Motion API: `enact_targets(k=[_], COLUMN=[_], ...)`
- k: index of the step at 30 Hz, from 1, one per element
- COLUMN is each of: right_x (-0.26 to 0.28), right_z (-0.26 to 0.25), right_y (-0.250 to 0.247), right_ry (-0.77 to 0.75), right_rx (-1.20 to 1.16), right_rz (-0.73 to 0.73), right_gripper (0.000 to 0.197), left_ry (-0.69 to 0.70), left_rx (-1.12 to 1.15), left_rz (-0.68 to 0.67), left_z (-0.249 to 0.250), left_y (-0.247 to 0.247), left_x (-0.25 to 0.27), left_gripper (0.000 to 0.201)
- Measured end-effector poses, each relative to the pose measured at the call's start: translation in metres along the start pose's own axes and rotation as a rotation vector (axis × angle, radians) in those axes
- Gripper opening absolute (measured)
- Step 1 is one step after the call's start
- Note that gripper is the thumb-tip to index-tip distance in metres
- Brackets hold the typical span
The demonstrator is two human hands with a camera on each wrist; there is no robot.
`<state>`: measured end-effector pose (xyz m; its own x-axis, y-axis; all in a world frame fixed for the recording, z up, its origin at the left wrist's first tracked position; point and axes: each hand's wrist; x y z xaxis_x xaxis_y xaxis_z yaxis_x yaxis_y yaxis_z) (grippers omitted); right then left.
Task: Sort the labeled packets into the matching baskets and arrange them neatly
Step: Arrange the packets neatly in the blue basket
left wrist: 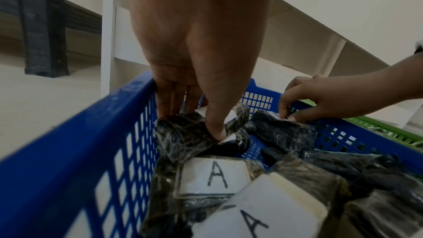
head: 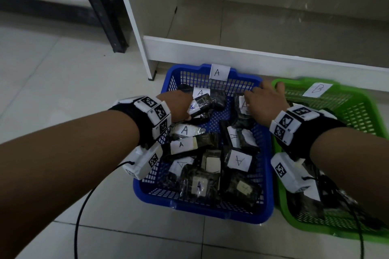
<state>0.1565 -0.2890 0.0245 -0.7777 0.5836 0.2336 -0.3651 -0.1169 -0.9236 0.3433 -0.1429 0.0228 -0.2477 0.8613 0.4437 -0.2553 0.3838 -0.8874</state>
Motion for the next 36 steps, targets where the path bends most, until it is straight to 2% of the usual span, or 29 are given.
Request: enact_targets(k=[1,3,5,6,7,9,10,12,15,17,18,20,22,25,29,31,36], right_x=[0.0,-0.001,-0.001,0.0,0.001,0.004,0.005,0.007,0.012,0.015,0.016,0.017,0.017,0.015,0.014,0.015,0.017], right_z=[0.0,0.001,0.0,0.001,0.002,0.004,0.004,0.006,0.017,0.023,0.023,0.023,0.022,0.02,0.018,0.018,0.01], right_y=[-0.003,-0.007,-0.01,-0.009,-0.008,-0.006,-0.005,-0.003,0.001,0.005,0.006,0.008,0.009,0.011,0.012,0.011,0.011], right_ry=[0.008,0.019,-0.001,-0.006,-0.006,-0.011,-0.026,-0.077,-0.162,-0.186,-0.19,-0.186,-0.182,-0.177,-0.151,-0.148,-0.144], right_rx=[-0.046,-0.081,-0.025,-0.003,-0.003,-0.032,-0.052,-0.096,-0.113,-0.121,-0.129,-0.153,-0.166,-0.169,-0.217,-0.201,-0.081], right_rz=[-0.012,-0.103,-0.177,-0.176,-0.158,-0.094,-0.066,-0.046,-0.068,-0.038,-0.021,-0.011,-0.016,-0.005,0.03,0.061,0.076], right_gripper=[0.029,0.053,0.069,0.071,0.071,0.065,0.061,0.055,0.053,0.048,0.046,0.044,0.043,0.042,0.034,0.025,0.017], left_ry=[-0.004,-0.025,-0.068,-0.081,-0.056,0.107,0.187,0.234,0.196,0.163,0.15,0.12,0.096,0.083,-0.008,-0.083,-0.136], left_rx=[0.0,0.003,-0.001,-0.003,0.002,0.084,0.167,0.289,0.297,0.311,0.325,0.342,0.368,0.452,0.518,0.657,0.994], left_rz=[-0.013,-0.042,-0.06,-0.02,0.065,0.216,0.21,0.038,-0.259,-0.328,-0.322,-0.254,-0.254,-0.306,-0.257,-0.249,-0.368], left_z=[0.001,0.004,0.01,0.015,0.021,0.036,0.045,0.065,0.089,0.098,0.1,0.105,0.108,0.105,0.091,0.088,0.082], left_y=[-0.001,-0.001,0.001,0.001,0.0,-0.007,-0.012,-0.021,-0.023,-0.017,-0.012,-0.003,-0.002,-0.012,-0.016,-0.014,-0.026], left_x=[0.0,-0.001,0.0,0.0,0.001,0.001,0.001,0.001,-0.004,-0.008,-0.008,-0.007,-0.007,-0.014,-0.028,-0.028,-0.014], left_gripper=[0.049,0.051,0.069,0.078,0.081,0.065,0.052,0.035,0.036,0.034,0.032,0.04,0.046,0.034,0.015,0.006,0.014])
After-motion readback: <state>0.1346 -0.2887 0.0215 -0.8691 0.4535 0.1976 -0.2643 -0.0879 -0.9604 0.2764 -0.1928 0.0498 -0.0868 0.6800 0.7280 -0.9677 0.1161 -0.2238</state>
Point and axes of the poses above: each hand's wrist, its own x-axis away from the middle knuckle, its own y-axis out of the palm, z = x × y, and after that the axes turned 2 degrees about x, right-handed
